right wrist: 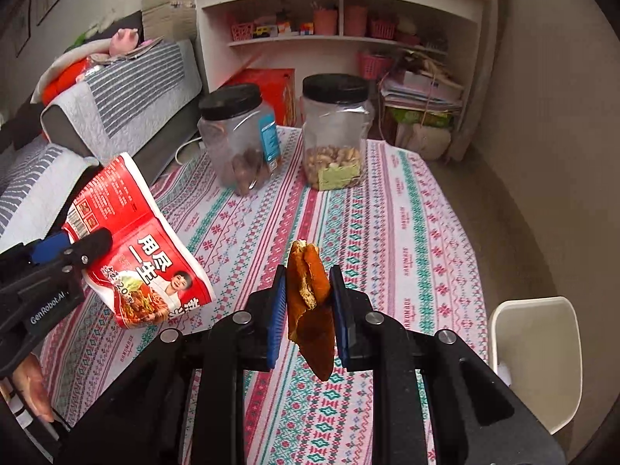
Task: Collect trash
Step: 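Carry the peel to the wastebasket and open the right tool while the left tool carries the red bag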
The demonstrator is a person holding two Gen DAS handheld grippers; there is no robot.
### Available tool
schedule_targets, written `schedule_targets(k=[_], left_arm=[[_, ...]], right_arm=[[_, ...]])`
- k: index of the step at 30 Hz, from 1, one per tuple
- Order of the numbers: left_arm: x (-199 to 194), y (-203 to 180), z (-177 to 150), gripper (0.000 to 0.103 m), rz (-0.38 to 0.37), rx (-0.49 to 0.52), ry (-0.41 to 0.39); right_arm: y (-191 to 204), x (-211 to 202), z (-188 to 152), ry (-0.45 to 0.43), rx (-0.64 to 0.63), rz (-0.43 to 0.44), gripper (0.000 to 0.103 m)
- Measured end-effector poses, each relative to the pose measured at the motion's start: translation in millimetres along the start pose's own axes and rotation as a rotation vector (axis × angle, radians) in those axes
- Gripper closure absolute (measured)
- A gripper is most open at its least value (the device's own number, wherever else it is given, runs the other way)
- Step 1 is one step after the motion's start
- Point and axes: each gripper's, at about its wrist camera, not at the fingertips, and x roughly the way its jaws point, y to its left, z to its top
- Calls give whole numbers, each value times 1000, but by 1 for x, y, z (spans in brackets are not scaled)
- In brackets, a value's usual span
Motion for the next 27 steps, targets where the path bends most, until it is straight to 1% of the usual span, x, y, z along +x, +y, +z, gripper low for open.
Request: schedule_targets(k=[4,11,14,17,23,27], left_arm=[[-5,-12,-4,60,-13,8,-5],[-16,-43,-7,60,-21,74,-38],[-17,-54,-7,60,-56,53,-24],[-19,-73,-7,60,-79,73,-17],[-27,-110,-6,60,-115,130,-27],[-29,-137,-3,60,-149,160,-23]], right_arm=[[-13,-7,-1,-22,10,-20,82],[-42,-27,-3,-54,58,-46,82],[-58,-35,-6,-63,84,-60,82],[-72,-43,-8,-72,111,-78,82],[-107,-62,-11,-119,155,-151,82],[-142,-76,-16,-138,223,-206,82]])
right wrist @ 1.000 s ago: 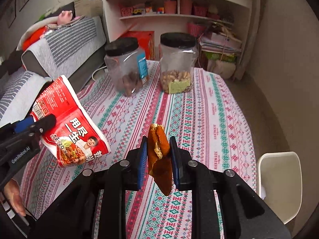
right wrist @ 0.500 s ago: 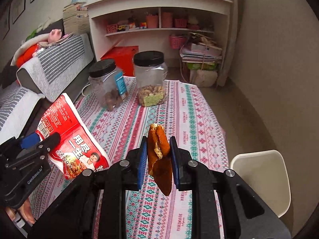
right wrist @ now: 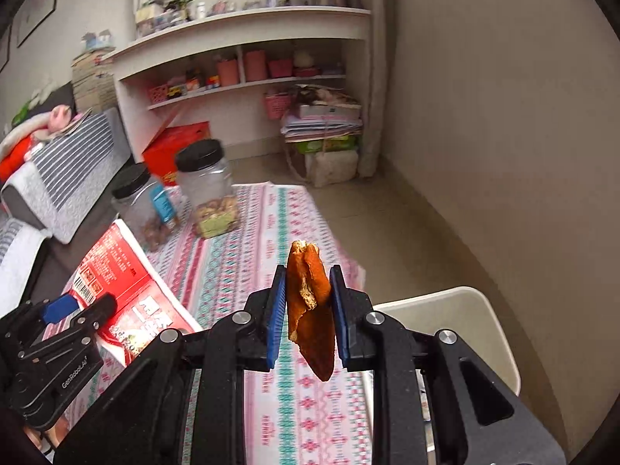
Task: Collect trash
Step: 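Carry the peel to the wastebasket and open the right tool while the left tool carries the red bag, then lower the red noodle bag into the wastebasket and open the left tool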
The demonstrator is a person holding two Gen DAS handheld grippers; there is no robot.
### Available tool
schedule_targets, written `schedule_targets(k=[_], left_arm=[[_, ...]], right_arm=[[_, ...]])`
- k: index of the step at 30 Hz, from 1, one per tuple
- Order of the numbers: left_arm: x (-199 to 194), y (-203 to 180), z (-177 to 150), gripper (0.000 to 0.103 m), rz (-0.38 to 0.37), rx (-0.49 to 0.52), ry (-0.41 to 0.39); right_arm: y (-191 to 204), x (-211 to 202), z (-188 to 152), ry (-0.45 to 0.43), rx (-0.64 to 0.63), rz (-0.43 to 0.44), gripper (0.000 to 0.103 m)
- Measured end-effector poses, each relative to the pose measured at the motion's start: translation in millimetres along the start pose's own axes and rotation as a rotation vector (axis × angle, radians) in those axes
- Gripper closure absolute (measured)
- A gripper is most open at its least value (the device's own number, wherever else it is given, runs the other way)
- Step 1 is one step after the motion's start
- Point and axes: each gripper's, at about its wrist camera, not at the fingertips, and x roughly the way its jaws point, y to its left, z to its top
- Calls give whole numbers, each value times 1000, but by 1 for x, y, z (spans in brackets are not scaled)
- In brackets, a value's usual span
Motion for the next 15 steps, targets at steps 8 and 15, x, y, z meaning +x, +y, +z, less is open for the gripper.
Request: schedule_targets(k=[8,15], left_arm=[[1,-66,8,60,-93,76,8],[7,-127,13,60,-174,138,32]], right_arm=[[-83,-4,4,13,169,-108,80],[-141,-16,-5,9,291,-192,42]])
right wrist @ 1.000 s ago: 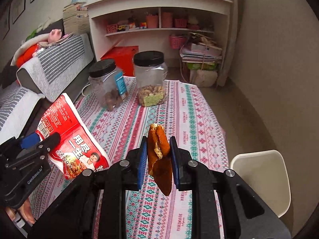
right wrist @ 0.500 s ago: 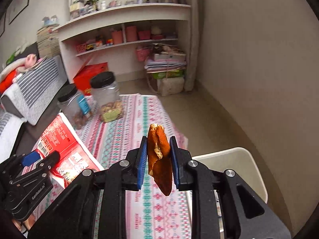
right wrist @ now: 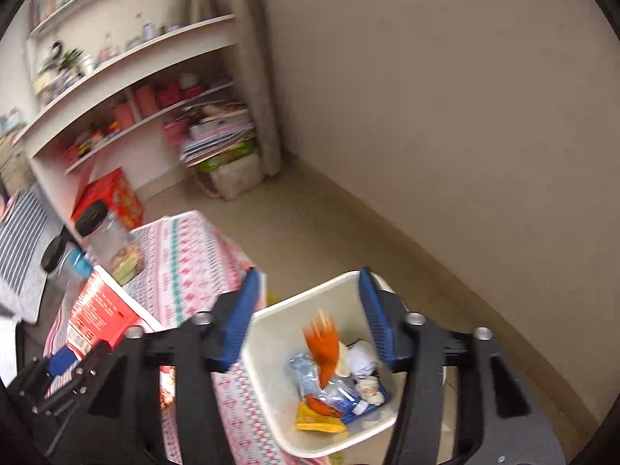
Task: Collect trash
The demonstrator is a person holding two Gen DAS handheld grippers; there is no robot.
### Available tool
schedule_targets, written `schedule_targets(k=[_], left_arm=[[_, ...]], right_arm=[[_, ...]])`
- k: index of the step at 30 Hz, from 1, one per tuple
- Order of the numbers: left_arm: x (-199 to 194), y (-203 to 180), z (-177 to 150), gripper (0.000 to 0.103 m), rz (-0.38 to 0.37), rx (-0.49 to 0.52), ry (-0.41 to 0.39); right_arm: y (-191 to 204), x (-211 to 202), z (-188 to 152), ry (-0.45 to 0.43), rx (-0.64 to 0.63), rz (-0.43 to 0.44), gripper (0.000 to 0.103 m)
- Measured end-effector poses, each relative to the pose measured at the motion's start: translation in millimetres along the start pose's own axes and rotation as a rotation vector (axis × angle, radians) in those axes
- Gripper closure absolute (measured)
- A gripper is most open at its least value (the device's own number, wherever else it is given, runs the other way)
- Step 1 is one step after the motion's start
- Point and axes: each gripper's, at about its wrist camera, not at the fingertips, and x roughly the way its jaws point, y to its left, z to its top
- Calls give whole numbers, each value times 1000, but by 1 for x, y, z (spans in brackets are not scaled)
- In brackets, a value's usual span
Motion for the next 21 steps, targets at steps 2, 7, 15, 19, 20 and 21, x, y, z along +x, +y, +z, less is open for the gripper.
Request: schedule_targets(k=[2,7,15,19,20,21], left_arm=[[6,-17,2,60,-18,20,9],[19,-53,2,59,-61,48,44],[35,-91,4,43,-106,85,96],[34,-98,0,36,-88,114,91],[32,-97,-1,34,-71,122,83],[31,-95,-1,32,-60,128,76]], right_arm=[[-14,-2,1,-9,38,-15,35],[-39,-7,3,-33,110,-44,22],[-62,-20,4,-83,197,-75,14],[-61,-24,1,-85,192,-82,14],[-59,-25,1,-90,184,-87,13],[-56,-27,1,-99,176,-95,11]])
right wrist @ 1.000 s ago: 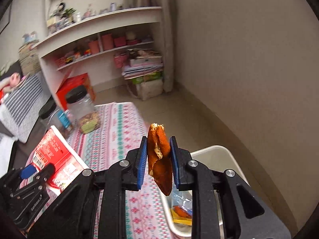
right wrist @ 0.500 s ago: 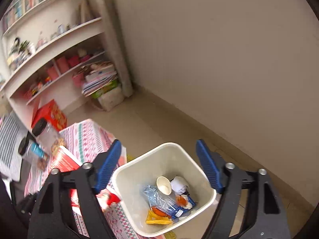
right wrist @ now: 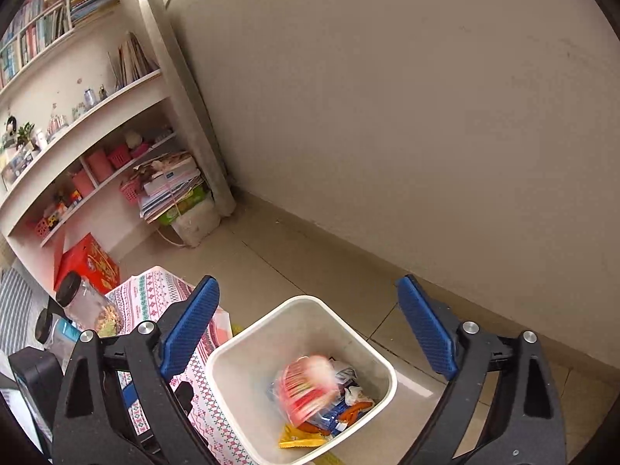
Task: Collect trash
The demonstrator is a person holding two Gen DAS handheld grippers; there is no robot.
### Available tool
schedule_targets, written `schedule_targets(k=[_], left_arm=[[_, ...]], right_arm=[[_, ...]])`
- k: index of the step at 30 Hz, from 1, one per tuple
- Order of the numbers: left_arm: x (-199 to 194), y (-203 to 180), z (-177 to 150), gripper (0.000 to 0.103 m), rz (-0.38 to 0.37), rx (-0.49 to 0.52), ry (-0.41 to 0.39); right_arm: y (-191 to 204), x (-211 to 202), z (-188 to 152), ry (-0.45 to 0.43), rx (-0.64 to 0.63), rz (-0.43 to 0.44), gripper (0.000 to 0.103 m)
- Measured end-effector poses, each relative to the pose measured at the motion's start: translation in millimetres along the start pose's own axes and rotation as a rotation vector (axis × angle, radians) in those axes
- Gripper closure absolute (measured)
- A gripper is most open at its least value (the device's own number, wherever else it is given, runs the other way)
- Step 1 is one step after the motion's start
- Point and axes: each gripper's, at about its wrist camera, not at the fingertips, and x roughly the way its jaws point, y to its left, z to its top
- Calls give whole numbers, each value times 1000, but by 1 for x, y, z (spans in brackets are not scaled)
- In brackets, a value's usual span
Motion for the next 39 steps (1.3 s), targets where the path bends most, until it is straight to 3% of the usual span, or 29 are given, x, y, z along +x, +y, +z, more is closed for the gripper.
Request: schedule_targets(k=[3,7,9,13,17,25,39], left_arm=[[-9,8,-4,26,53,16,-30],[-23,24,-9,16,106,16,-81],[-31,34,-14,13,133,9,-103],[-47,60,-25,10,192,-7,-154],[-63,82,-39,7,254,8,-205],[-84,140,-53,7,234,-78,-214],[-88,208,-81,7,219,-208,-174]], right_arm=[[14,-15,-4,-95,-38,-49,7],[33,-33,-14,-184,-87,-53,7],[38,-36,-18,-183,-75,-44,7],[50,-27,-28,-88,-62,-6,7],[75,-28,-45,-68,-128,6,7],[115,-54,-75,-152,-226,26,7],[181,-56,-111,-126,-364,36,7]])
